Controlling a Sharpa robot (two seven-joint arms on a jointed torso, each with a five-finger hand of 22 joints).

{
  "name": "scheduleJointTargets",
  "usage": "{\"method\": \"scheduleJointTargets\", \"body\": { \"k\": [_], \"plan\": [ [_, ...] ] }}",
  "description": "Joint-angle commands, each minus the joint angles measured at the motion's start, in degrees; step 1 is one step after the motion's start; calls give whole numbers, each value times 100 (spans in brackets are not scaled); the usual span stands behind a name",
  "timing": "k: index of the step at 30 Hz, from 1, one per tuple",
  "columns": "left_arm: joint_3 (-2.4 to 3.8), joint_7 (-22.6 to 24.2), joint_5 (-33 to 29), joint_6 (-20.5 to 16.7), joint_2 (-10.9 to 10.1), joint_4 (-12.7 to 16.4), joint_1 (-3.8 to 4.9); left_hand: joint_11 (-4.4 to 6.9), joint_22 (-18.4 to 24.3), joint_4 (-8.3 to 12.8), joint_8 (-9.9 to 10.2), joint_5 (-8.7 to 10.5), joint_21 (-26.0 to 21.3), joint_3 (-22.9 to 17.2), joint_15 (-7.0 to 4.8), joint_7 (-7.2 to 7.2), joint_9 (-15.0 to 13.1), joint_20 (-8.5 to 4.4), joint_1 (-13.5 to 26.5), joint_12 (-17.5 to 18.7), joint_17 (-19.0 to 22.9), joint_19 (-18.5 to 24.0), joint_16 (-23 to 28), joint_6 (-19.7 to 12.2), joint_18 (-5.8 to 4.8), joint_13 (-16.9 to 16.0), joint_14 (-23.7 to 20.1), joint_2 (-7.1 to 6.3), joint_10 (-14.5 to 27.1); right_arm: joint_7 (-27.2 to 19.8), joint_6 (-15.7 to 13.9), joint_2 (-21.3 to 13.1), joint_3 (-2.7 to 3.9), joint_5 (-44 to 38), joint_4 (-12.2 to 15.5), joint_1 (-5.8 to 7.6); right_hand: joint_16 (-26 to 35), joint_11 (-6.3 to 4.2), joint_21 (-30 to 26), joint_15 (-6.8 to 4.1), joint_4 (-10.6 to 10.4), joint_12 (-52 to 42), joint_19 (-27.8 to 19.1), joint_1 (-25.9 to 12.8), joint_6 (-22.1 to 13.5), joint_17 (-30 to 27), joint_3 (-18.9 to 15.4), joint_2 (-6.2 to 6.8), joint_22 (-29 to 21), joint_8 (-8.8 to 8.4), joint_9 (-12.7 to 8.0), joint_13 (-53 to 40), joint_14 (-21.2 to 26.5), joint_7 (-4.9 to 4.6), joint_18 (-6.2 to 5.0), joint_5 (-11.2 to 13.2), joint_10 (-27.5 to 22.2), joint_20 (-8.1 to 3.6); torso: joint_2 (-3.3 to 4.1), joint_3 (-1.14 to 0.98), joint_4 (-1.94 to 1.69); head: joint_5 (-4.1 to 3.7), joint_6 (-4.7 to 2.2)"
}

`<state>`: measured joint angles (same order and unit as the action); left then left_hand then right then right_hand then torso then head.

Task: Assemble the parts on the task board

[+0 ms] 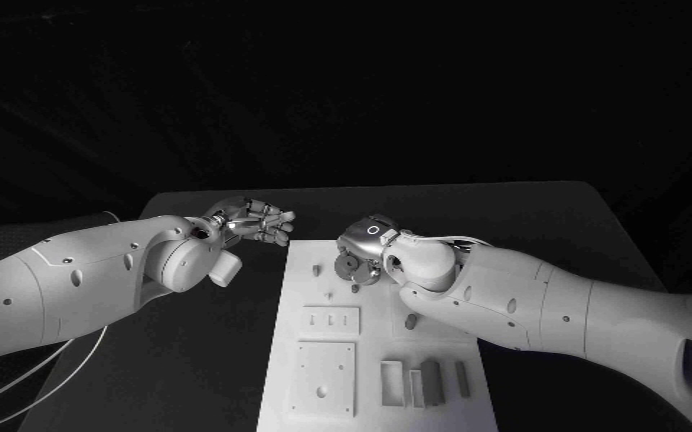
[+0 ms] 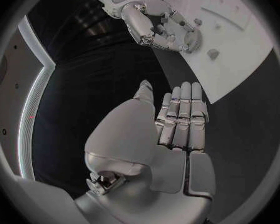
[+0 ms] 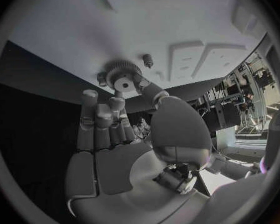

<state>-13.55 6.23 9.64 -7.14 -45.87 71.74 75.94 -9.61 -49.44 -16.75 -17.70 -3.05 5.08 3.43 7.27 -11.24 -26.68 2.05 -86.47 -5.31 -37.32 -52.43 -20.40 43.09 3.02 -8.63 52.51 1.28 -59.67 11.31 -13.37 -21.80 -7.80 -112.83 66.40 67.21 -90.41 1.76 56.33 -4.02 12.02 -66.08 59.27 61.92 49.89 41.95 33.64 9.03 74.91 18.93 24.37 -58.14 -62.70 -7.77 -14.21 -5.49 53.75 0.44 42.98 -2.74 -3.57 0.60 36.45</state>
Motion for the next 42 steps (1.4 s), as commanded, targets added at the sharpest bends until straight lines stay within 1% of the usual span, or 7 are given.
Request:
{"method": "scheduleJointTargets", "body": {
  "k": [1, 8, 23, 25, 29, 34, 42],
  "plan": [
    [4, 59, 11, 55, 8, 7, 4, -16, 6, -3, 36, 24, -34, 36, 1, -70, 10, -47, -37, 39, -9, 3, 38, 29, 58, -6, 36, -8, -42, -17, -15, -1, -1, 61, -22, -1, 19, 71, -32, 51, -42, -40, 40, -3, -151, 0, 40, 119, 58, -113, -84, 25, 12, -99, -79, -22, -43, -10, 2, 1, -2, -4, -2],
    [4, 56, 11, 58, 12, 3, 4, -17, 6, -3, 37, 24, -36, 38, 1, -71, 10, -46, -37, 41, -11, 3, 41, 27, 58, -6, 36, -9, -41, -10, -50, -4, -1, 89, -30, 0, 21, 84, -44, 66, -217, -83, 56, 8, -497, 4, 94, 307, 58, -270, -169, 112, 14, -114, -79, -19, -84, -7, 1, 1, -3, -3, 4],
    [4, 61, 11, 56, -3, -3, 4, -17, 5, -3, 39, 24, -38, 39, 1, -72, 10, -47, -40, 46, -16, 3, 47, 25, 58, -8, 36, -9, -42, -14, -313, -190, 5, 109, 205, 1, 13, 112, -39, 88, -303, -127, 69, 37, -482, 9, 105, 318, 65, -230, -155, 153, 1, -145, -79, -15, -91, -15, -2, -2, 1, 5, -2],
    [4, 64, 11, 52, -9, -6, 4, -17, 5, -3, 39, 24, -39, 39, 1, -72, 10, -47, -40, 46, -16, 3, 48, 26, 58, -8, 36, -8, -42, -18, -403, -295, 35, 162, 321, 2, 11, 116, -37, 94, -314, -139, 74, 41, -458, 9, 102, 318, 67, -212, -149, 161, -5, -150, -79, -15, -88, -17, -5, -2, 4, 5, -10],
    [4, 79, 13, 39, -14, -42, 4, -17, 5, -2, 39, 24, -39, 39, 1, -72, 10, -47, -41, 47, -18, 2, 49, 26, 58, -9, 37, -9, -43, -99, -507, -528, 169, 466, 539, 7, 9, 126, -32, 103, -337, -161, 84, 40, -411, 9, 91, 327, 69, -179, -139, 174, -18, -160, -79, -14, -78, -21, -10, 0, 11, 4, -32],
    [3, 280, 27, -165, -49, -58, 4, -4, -2, 1, 23, 23, -31, 28, -11, -59, 1, -55, -80, 39, -37, -25, 44, 57, 66, -20, 71, -18, -78, -300, -690, -944, 319, 1502, 883, 129, 39, 157, -50, 133, -398, -203, 65, 10, -267, -11, 76, 314, 66, -94, -113, 203, -24, -193, -79, -13, -51, -18, -13, -14, 30, 6, -75],
    [2, 300, 52, -34, -26, -206, 2, 3, -8, 1, 16, 24, -25, 20, -20, -52, -2, -62, -109, 42, -51, -48, 44, 73, 69, -24, 96, -26, -94, -716, -760, -1742, 368, 2656, 1245, 366, 384, 149, -226, 122, -195, 552, -122, 142, -258, -197, 84, 226, 20, -76, -143, 1046, 80, -192, -79, -14, -78, 65, -57, -52, 122, 23, -123]
  ]
}}
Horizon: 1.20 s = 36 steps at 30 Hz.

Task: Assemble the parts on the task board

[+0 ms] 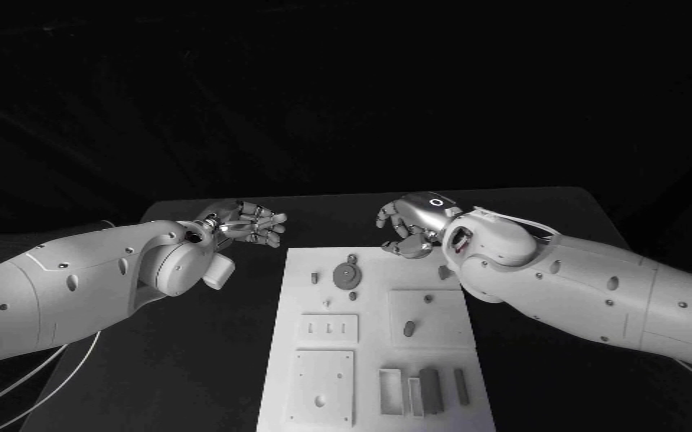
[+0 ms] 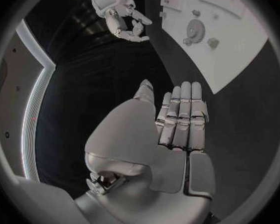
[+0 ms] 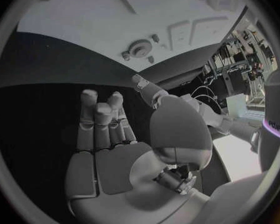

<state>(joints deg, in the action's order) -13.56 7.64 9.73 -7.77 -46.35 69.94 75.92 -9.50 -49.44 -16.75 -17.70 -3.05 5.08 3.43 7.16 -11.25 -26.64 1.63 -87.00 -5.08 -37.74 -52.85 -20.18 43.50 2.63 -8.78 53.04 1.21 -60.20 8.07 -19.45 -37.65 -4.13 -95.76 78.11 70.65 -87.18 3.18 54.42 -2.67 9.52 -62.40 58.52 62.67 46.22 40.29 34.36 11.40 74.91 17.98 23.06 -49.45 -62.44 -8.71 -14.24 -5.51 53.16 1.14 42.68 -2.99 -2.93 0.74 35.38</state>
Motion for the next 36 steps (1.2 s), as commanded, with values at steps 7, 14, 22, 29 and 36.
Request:
{"method": "scheduleJointTargets", "body": {
  "k": [7, 14, 22, 29, 36],
  "plan": [
    [2, 163, 84, 46, 31, -107, -27, -9, -8, 2, 17, 24, -25, 19, -10, -51, -7, -21, -63, 23, -11, -8, 25, 33, 107, -9, 44, -20, -39, -942, 129, -735, 2, 1993, 11, 47, 413, 204, -211, 143, 490, 2417, -204, 310, -38, -255, 160, -196, -29, -11, -48, 1939, 104, -200, -76, -17, -254, 99, -75, -77, 143, 25, -31],
    [1, 154, 96, 85, 31, -147, -64, -9, -8, 2, 17, 24, -26, 18, -10, -50, -7, -22, -68, 25, -13, -8, 28, 33, 107, -9, 44, -21, -39, -1532, 465, -1137, -17, 2068, -327, 47, 439, 343, -265, 314, 690, 4077, -181, 722, -100, -354, 221, -457, -12, 69, -60, 3234, 72, -201, -76, -20, 402, 156, -113, -127, 213, -46, -57],
    [1, 155, 136, 151, 51, -179, -97, -11, -8, -3, 18, 24, -29, 22, -8, -52, -7, -20, -63, 30, -16, -8, 33, 33, 103, -8, 44, -23, -37, -1748, 579, -1326, -130, 1513, -729, 45, 454, -32, -269, -68, 522, 3339, -32, 545, 157, -400, 44, -184, -29, 214, -28, 2636, -30, -49, -76, -14, 1696, 120, -125, -151, 243, -72, -46],
    [2, 167, 170, 213, 67, -206, -117, -17, -8, -4, 25, 24, -34, 28, -5, -55, -4, -18, -53, 41, -20, -5, 43, 24, 99, -6, 41, -25, -29, -1915, 531, -1121, -224, 1391, -978, -166, 502, -38, -355, -71, 379, 2696, -46, 529, 159, -413, -4, -9, -44, 168, -32, 1511, 8, -49, -76, -19, 1139, 116, -115, -169, 236, -60, -24],
    [3, 184, 171, 262, 93, -218, -144, -21, -7, -5, 30, 24, -40, 34, -3, -58, -3, -17, -44, 50, -24, -1, 53, 17, 97, -5, 38, -29, -23, -2070, 477, -747, -224, 1388, -1329, -445, 500, -47, -366, -71, 351, 2694, -70, 495, 66, -406, -33, 66, -33, 112, -52, 1391, 32, -45, -76, -15, 1070, 129, -115, -150, 218, -46, 2]
  ]
}}
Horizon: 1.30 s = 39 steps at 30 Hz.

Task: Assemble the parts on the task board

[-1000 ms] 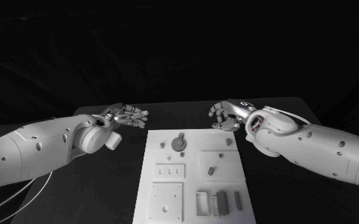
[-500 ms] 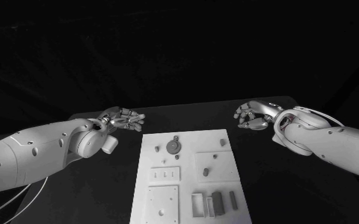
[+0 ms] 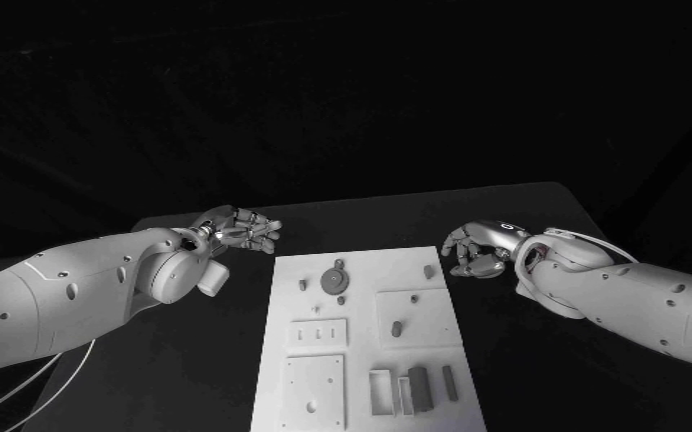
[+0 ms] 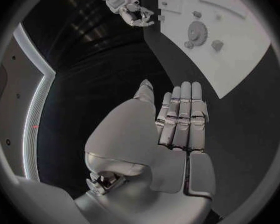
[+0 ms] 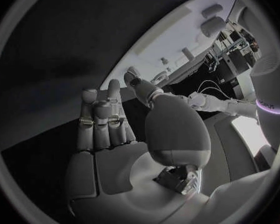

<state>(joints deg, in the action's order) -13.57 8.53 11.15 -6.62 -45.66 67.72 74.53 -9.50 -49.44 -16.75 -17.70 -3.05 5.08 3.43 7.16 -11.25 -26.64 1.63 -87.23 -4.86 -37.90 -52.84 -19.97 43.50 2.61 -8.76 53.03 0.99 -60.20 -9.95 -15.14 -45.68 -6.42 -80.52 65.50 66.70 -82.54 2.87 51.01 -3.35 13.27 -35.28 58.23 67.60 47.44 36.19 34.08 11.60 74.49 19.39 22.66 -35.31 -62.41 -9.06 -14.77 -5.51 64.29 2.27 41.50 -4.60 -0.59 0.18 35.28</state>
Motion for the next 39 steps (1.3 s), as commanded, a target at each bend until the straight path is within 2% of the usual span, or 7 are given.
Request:
{"method": "scheduleJointTargets", "body": {
  "k": [1, 4, 8, 12, 24, 30, 39],
  "plan": [
    [4, 96, 28, 150, 27, 3, -5, -21, -7, -5, 30, 24, -40, 34, -3, -59, -2, -18, -22, 29, -8, -2, 31, 17, 99, -6, 38, -7, -23, -271, 42, 70, 5, -136, -78, -55, 34, -18, -25, -8, -27, -24, -41, 1, -63, 6, -7, 49, 10, -31, -13, -40, 30, -4, -23, -15, -42, 17, 4, 17, -19, 11, 16],
    [5, 82, 29, 162, 29, -3, -16, -22, -7, -5, 32, 24, -41, 35, -3, -60, -1, -18, -20, 31, -9, -2, 33, 16, 99, -6, 38, -7, -22, -265, -21, 129, 6, -136, -114, -77, 22, -38, -24, -28, -58, -64, -42, -4, -90, 16, -16, 58, 23, -42, -15, -167, 37, 18, -23, -15, -44, 17, 4, 23, -33, 11, 35],
    [5, 66, 30, 164, 27, -16, -25, -23, -7, -5, 33, 24, -42, 35, -2, -61, -1, -18, -18, 34, -11, -2, 35, 14, 99, -6, 38, -5, -20, -237, -6, 175, 6, -136, -125, -78, -5, -54, -11, -43, -104, -174, -20, -7, -98, 32, -30, 18, 41, -40, -11, -369, 25, 31, -23, -15, -14, 8, 6, 13, -41, 19, 14],
    [5, 66, 30, 171, 34, -17, -26, -24, -7, -5, 35, 24, -43, 35, -2, -61, -1, -18, -16, 36, -12, -2, 37, 12, 98, -5, 38, -3, -18, -233, 22, 225, 6, -136, -98, -82, -21, -59, -6, -49, -133, -229, -12, -24, -113, 42, -47, 22, 53, -46, -11, -494, 22, 36, -23, -15, -36, 2, 1, 23, -27, 18, 18],
    [6, 46, 31, 175, 44, -1, -26, -27, -8, -5, 40, 24, -45, 34, -2, -64, 1, -18, -11, 43, -16, -1, 44, 5, 98, -4, 39, 3, -13, -156, 23, 340, 6, -178, -191, -96, -57, -69, 7, -59, -199, -297, 4, -79, -146, 65, -74, 12, 76, -61, -15, -674, 11, 46, -23, -15, -56, -8, 4, 40, -39, 13, 24],
    [7, 45, 31, 176, 44, 1, -26, -28, -8, -4, 41, 24, -46, 35, -2, -65, 1, -18, -10, 45, -18, -1, 46, 4, 98, -4, 39, 3, -12, -121, 63, 403, 6, -223, -252, -114, -66, -70, 12, -60, -217, -309, 11, -89, -149, 70, -76, 5, 81, -61, -15, -710, 6, 46, -23, -15, -59, -12, 7, 34, -40, 21, 30],
    [7, 39, 31, 179, 37, -6, -25, -29, -8, -4, 42, 24, -49, 35, -2, -66, 1, -18, -8, 48, -21, -1, 50, 2, 97, -4, 40, 4, -12, -95, 124, 497, 7, -287, -338, -270, -71, -69, 15, -60, -228, -317, 13, -97, -153, 74, -80, 2, 86, -63, -15, -741, 4, 44, -23, -15, -63, -16, 10, 23, -40, 55, 68]
  ]
}}
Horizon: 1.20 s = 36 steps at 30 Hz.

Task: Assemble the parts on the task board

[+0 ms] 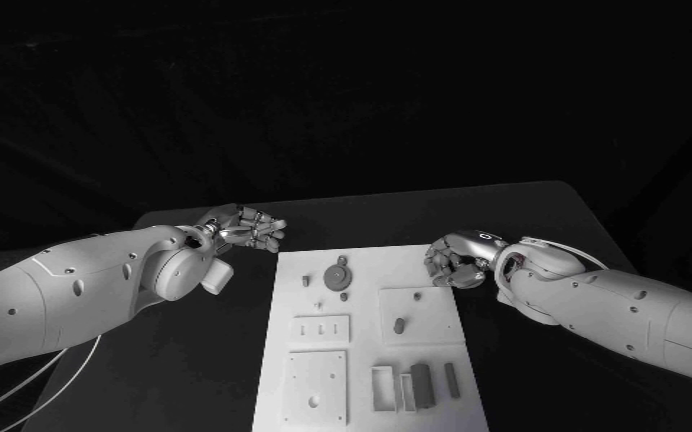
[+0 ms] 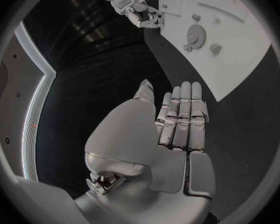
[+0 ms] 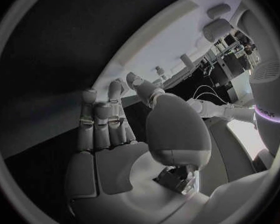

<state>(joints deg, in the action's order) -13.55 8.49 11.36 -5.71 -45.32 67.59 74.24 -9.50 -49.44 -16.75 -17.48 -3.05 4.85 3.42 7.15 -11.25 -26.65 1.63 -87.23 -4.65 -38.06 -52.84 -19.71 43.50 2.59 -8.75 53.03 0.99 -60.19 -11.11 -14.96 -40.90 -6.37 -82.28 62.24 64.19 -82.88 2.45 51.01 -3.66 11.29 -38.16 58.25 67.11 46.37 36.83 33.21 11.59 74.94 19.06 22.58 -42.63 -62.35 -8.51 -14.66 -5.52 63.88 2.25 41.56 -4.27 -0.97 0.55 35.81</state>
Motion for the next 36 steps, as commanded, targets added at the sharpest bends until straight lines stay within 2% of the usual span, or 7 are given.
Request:
{"method": "scheduleJointTargets", "body": {
  "k": [1, 20, 25, 31, 36],
  "plan": [
    [5, 38, 10, 85, 1, 3, 4, -29, -8, -4, 20, 24, -26, 35, -2, -66, 2, -19, -8, 27, -6, -1, 24, 2, 99, -6, 40, 4, -12, 25, 104, 21, 1, -125, -14, -28, -38, -27, 15, -28, -32, -30, 12, -49, -45, 10, 6, 2, 42, -30, -7, -15, -1, -12, -34, -14, -23, -15, 2, -12, 2, 25, 18],
    [5, 32, 10, 98, -1, -3, 3, -30, -9, -4, 23, 24, -29, 34, -1, -68, 2, -18, -4, 32, -12, -1, 31, -2, 98, -5, 41, 8, -10, 75, -45, 37, 2, -143, -90, -45, -60, -5, 27, -8, -42, -91, 18, -56, 61, 27, -5, -168, 66, 19, 17, -190, -8, -38, -34, -15, -25, -29, -2, -9, 12, 64, 43],
    [5, 28, 10, 104, 1, -10, 2, -31, -9, -5, 24, 24, -30, 34, -1, -69, 3, -18, -1, 33, -13, -1, 33, -2, 98, -5, 41, 10, -10, 77, -68, 41, 2, -133, -97, -46, -90, 2, 43, -2, -54, -135, 42, -69, 109, 43, -10, -262, 74, 38, 25, -259, -35, -48, -34, -14, 9, -37, -2, -7, 13, 91, 32],
    [5, 31, 10, 111, 6, -9, 2, -31, -9, -6, 24, 24, -31, 34, -1, -69, 2, -18, 1, 34, -14, -1, 35, -2, 97, -5, 41, 13, -9, 80, -28, 60, 2, -80, -93, -54, -181, -32, 75, -31, -44, -325, 78, -88, 239, 113, -35, -369, 90, 89, 49, -452, -51, -10, -34, -16, 17, -58, -2, -4, 11, 93, 36],
    [5, 29, 10, 114, 1, -8, 2, -31, -9, -5, 25, 24, -31, 33, -1, -69, 2, -18, 2, 36, -16, -1, 36, -3, 98, -6, 41, 15, -9, 100, -38, 89, 3, -68, -109, -70, -186, -44, 77, -42, -45, -353, 75, -110, 291, 127, -41, -395, 92, 110, 62, -496, -39, 3, -34, -15, -11, -61, -1, -10, 15, 85, 28]
  ]
}}
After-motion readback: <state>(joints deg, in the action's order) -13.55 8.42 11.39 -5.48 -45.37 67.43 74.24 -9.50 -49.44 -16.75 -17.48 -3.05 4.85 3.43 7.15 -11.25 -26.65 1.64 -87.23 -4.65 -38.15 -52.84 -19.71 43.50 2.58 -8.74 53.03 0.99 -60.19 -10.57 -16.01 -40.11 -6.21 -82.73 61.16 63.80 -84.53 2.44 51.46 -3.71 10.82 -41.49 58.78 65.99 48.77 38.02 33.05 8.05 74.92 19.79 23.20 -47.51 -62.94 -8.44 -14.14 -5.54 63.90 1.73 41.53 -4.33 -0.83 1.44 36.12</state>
